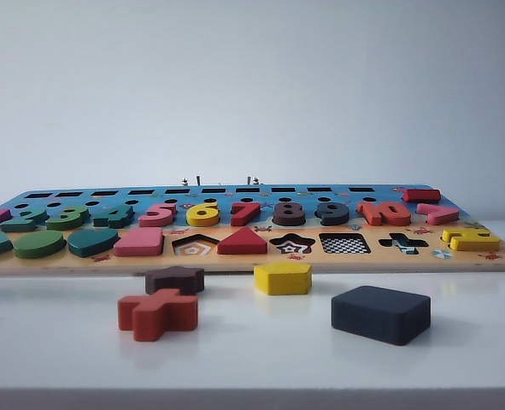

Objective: Insert the cube into the slot.

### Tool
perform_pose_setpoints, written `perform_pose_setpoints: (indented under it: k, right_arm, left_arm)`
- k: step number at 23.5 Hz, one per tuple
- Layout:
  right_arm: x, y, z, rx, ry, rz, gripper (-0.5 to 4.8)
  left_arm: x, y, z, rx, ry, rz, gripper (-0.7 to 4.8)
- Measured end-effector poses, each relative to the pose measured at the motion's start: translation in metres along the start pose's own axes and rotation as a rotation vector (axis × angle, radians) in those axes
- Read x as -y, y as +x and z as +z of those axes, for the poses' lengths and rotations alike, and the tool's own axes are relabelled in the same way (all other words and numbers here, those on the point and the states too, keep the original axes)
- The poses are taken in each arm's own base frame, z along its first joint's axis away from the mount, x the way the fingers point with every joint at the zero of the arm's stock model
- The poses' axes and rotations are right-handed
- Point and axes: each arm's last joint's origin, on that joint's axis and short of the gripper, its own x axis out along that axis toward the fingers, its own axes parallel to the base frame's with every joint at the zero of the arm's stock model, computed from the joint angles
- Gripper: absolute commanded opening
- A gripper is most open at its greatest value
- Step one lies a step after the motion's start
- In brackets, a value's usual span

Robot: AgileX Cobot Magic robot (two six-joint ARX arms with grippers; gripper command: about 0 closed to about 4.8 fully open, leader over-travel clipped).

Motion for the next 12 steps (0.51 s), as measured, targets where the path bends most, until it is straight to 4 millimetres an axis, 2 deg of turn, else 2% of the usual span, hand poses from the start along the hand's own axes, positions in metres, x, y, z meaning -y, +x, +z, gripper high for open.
perform_pose_setpoints:
  k: [12]
  right_arm:
    - [0.0,0.0,0.0,-0.003,0.0,-0.001,-0.03]
  left_arm:
    - [-0.004,-0.001,0.043,-0.025,0.0,-0.07,0.2]
